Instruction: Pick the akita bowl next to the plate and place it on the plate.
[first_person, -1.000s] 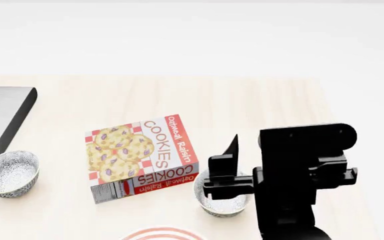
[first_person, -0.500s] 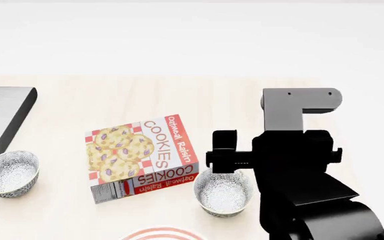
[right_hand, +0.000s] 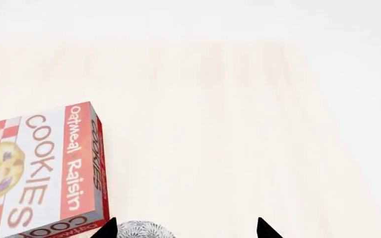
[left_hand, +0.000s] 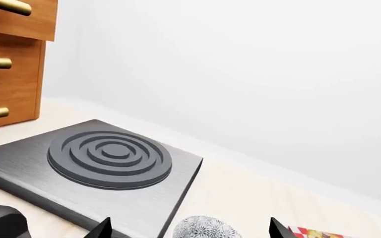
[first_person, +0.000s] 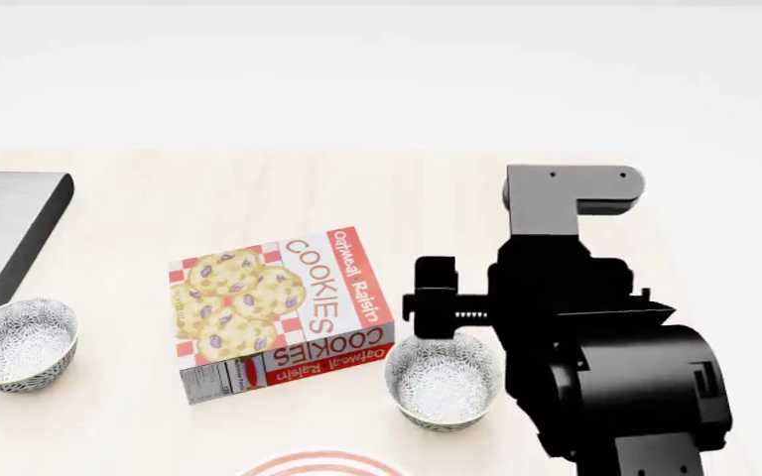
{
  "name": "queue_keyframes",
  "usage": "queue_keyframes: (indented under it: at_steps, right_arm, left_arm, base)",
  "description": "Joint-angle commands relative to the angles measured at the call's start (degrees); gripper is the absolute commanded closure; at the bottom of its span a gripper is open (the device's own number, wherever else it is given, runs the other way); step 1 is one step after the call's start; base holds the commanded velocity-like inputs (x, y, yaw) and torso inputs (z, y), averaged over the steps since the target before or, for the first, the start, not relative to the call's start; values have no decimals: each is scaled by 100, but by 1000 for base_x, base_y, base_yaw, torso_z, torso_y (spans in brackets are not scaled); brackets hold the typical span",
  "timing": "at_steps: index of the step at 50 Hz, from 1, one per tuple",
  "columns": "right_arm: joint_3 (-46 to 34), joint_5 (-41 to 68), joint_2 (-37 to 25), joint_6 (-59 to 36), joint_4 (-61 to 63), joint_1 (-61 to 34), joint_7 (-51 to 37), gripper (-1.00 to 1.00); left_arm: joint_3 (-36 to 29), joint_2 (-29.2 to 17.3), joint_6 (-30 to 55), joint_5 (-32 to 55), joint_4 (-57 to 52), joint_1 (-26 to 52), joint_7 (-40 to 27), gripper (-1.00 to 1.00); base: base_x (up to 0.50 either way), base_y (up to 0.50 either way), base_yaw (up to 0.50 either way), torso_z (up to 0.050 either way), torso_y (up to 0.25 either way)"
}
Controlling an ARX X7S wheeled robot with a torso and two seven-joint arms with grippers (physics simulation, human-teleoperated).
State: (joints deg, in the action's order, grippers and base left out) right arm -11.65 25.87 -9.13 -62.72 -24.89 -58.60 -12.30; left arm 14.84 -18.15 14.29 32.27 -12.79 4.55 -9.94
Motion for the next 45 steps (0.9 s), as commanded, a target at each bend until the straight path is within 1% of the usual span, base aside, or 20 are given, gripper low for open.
queue_keyframes:
  at_steps: [1,15,20,22,29,34,45]
  right_arm:
    - [-195,-97,74,140,-940,-335,196,-100]
    - [-204,-9,119,113,-1430,-497,353,-100]
    - [-107,40,137,139,-1659,-594,351,-100]
    - [65,171,141,141,-1691,-608,388,-100]
    - [-25,83,153,309,-2150,-788,468,-100]
    - [1,135,151,188,-2176,-823,454,-100]
    - [-102,92,186,271,-2742,-958,607,-100]
  left_arm:
    - [-16,-10,-26,10,32,5,-3,-100]
    - [-31,-35,-14,36,2,-2,-35,-100]
    - [-35,-40,-28,39,15,-3,-35,-100]
    - [-36,-48,-12,46,-14,-10,-50,-100]
    - [-43,-68,16,65,-64,-23,-79,-100]
    - [-60,-59,-52,37,26,-8,-44,-100]
    - [-69,-71,-58,55,26,-8,-57,-100]
  base:
    - [0,0,0,0,0]
    - [0,0,0,0,0]
    - [0,0,0,0,0]
    - [0,0,0,0,0]
    - [0,0,0,0,0]
    - [0,0,0,0,0]
    - [0,0,0,0,0]
